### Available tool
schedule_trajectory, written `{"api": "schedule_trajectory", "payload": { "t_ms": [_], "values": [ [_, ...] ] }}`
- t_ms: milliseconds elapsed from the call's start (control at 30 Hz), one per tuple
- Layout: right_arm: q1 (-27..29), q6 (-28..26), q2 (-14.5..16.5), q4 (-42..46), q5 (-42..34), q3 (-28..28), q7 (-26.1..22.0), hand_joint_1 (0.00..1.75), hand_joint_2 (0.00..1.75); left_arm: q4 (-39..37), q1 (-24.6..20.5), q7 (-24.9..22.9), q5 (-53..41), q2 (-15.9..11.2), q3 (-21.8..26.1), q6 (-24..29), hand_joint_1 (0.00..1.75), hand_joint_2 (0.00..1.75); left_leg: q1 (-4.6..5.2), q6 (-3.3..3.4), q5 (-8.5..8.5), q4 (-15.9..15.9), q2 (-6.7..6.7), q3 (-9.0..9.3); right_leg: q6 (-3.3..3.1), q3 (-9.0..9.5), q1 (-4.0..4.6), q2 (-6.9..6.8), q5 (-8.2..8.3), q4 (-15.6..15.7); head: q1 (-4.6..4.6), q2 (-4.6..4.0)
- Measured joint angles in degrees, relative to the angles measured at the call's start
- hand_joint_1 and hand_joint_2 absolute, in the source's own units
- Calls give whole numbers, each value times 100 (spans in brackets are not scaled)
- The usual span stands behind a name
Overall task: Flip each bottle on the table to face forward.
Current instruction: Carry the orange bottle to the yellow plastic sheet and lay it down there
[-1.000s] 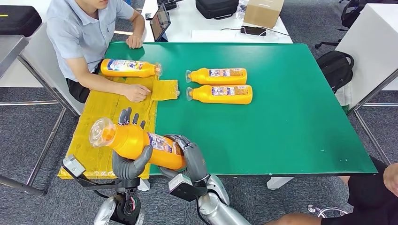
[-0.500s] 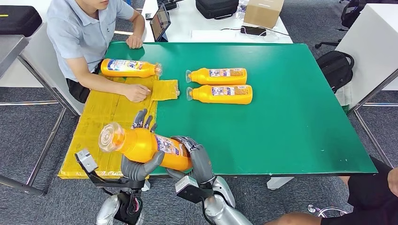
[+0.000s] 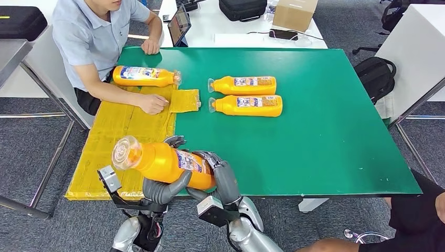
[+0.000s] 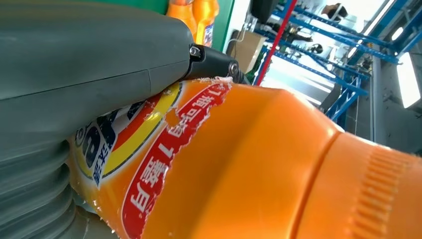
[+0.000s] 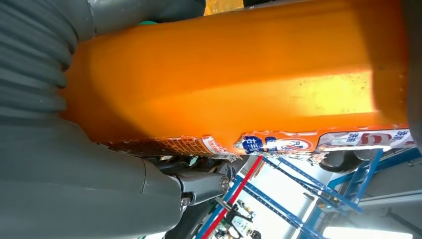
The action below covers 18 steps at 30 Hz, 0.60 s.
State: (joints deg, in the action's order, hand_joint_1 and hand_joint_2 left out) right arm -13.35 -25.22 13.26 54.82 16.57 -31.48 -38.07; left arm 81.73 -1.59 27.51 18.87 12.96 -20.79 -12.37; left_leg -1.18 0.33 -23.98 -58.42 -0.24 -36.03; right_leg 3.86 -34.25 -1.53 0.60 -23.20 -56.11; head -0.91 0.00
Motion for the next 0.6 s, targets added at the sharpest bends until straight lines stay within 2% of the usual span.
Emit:
{"api": "schedule_trajectory", "payload": {
  "t_ms": [33,67,133,167,200,267,367,533,600],
  "values": [
    [2,0,-1,0,-4,-2,0,175,175,-23,-15,-21,49,-6,4,-30,175,175,0,0,0,0,0,0,0,0,0,0,0,0,1,0],
    [2,0,-1,0,-9,-4,0,154,175,-45,-30,-36,92,-10,9,-57,175,175,0,0,0,0,0,0,0,0,0,0,0,0,0,0],
    [3,6,-1,0,-15,-9,0,66,175,-72,-54,-49,158,-15,21,-90,175,175,0,0,0,0,0,0,0,1,0,0,0,-1,1,0],
    [3,20,-1,0,-18,-14,0,23,131,-81,-66,-52,184,-16,31,-98,175,175,0,0,0,0,0,0,0,1,0,0,0,-1,0,0],
    [3,51,1,0,-17,-28,-1,0,87,-89,-78,-60,205,-16,45,-101,175,175,0,0,0,0,0,0,0,1,0,0,0,-1,1,0],
    [5,129,6,-1,-11,-64,-1,0,0,-98,-98,-78,229,-21,80,-99,175,175,0,0,0,0,0,0,0,0,0,0,0,-1,1,0],
    [6,161,13,-2,66,-134,-1,0,0,-105,-120,-104,185,-31,116,26,175,175,0,0,0,0,0,0,0,0,0,0,0,-1,1,0],
    [9,-74,14,2,174,-322,-1,0,0,-163,-284,-55,-353,-86,204,642,175,175,0,-1,1,0,0,0,0,-1,1,0,0,-1,0,0],
    [20,-188,7,39,131,-391,-1,0,0,-191,-379,4,-733,-128,252,1049,175,175,0,-2,2,0,0,0,0,-1,1,0,0,-1,-1,0]
  ]
}}
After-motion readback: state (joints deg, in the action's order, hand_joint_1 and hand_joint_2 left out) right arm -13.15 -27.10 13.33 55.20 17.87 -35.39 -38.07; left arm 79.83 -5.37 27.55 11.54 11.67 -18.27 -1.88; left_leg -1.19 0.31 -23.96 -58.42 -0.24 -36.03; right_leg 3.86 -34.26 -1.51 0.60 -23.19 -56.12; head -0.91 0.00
